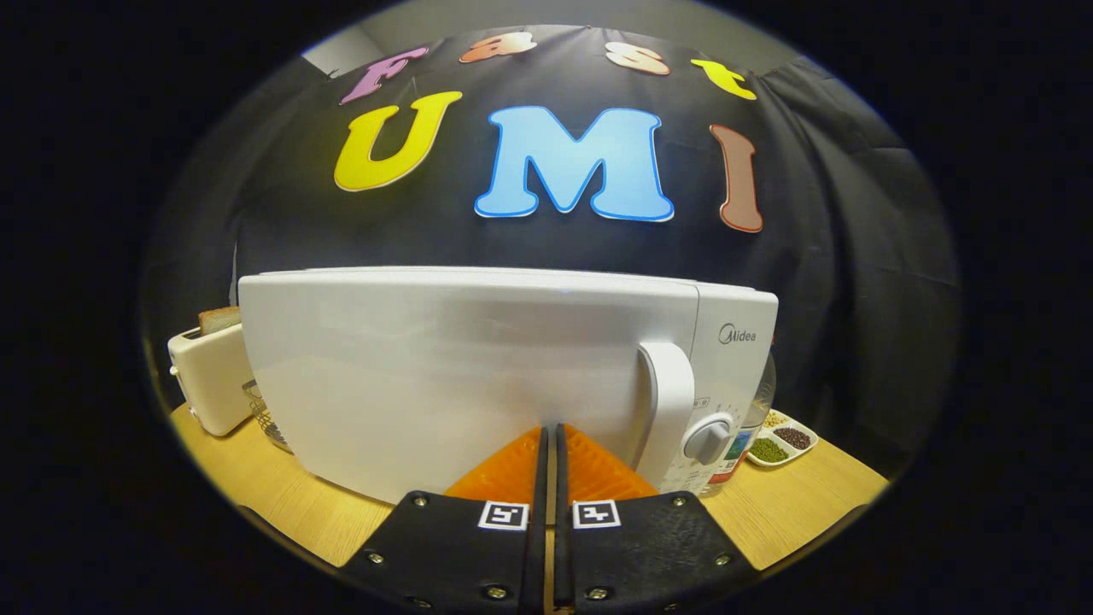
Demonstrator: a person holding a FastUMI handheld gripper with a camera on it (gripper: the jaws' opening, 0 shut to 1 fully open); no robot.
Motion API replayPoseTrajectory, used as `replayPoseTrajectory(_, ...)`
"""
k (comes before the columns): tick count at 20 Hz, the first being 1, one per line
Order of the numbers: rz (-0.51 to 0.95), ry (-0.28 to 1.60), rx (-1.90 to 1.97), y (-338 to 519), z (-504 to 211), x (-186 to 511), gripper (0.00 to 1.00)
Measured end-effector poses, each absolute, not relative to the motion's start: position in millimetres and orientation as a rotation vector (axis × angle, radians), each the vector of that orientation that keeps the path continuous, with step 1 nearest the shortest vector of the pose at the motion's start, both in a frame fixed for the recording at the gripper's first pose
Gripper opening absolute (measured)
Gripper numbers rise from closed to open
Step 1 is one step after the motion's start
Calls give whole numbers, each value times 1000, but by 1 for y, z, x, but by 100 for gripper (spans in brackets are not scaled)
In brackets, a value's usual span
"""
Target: Open the microwave, put the food inside, and close the microwave door.
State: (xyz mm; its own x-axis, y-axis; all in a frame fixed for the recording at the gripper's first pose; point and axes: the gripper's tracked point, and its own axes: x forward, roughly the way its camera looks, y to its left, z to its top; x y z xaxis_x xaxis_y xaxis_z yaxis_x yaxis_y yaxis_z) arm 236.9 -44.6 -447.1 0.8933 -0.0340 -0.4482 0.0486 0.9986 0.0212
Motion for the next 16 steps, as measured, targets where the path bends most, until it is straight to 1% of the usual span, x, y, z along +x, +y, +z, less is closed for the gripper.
replayPoseTrajectory(5,-7,443,71,-36,-405,197,5)
replayPoseTrajectory(13,11,414,127,-35,-311,118,5)
replayPoseTrajectory(16,47,386,123,-32,-268,91,5)
